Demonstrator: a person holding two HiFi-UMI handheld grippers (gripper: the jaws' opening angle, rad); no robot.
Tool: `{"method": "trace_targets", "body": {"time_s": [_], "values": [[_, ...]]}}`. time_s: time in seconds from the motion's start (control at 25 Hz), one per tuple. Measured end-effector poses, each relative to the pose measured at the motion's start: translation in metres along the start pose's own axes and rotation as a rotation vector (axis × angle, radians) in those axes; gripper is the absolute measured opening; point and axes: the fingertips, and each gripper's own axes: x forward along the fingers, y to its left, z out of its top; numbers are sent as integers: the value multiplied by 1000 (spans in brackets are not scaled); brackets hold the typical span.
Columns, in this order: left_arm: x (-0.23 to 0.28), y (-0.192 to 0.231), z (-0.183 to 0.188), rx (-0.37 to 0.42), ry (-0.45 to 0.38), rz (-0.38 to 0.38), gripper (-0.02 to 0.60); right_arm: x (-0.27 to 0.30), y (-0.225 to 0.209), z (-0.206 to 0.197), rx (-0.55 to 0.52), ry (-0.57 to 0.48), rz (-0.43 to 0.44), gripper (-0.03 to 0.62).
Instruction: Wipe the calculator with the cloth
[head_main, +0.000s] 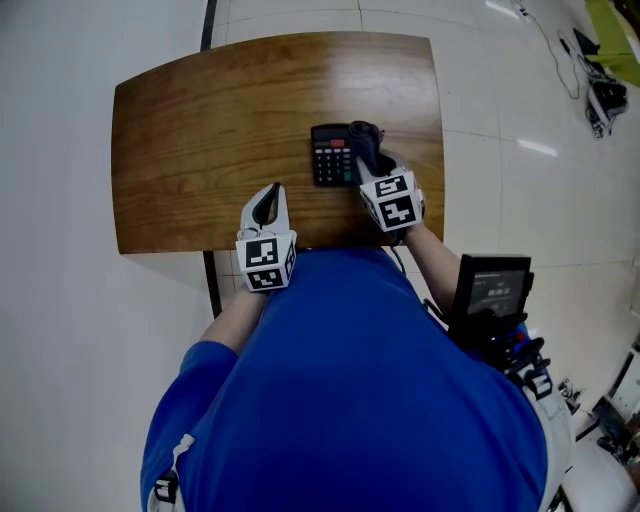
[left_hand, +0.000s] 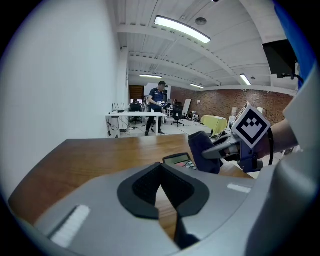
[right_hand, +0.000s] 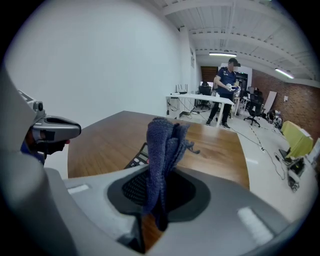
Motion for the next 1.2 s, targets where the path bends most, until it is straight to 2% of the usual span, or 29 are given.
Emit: {"method": "trace_targets", "body": {"time_s": [0.24,0.48,0.6,0.76,1.0,1.2], "values": [[-8,-1,1,-25,9,73,5,-5,2,12,-32,-37,60,78],[-3,-14,3,-36,-6,103,5,-26,1,15,-52,-72,94,78],[-6,-22,3,-19,-25,84,5,-44,5,13,-50,-104,86,78],[-41,-29,-1,30,-72,35,5,-85,42,4,-65,-170,58,78],[-21,-36,12,63,-90,-22,5,-101,28,5,-23,-201,-14,78],[-79,-33,-10,72,-110,-68,5,-143,79,-20,3,-221,-69,79]]}}
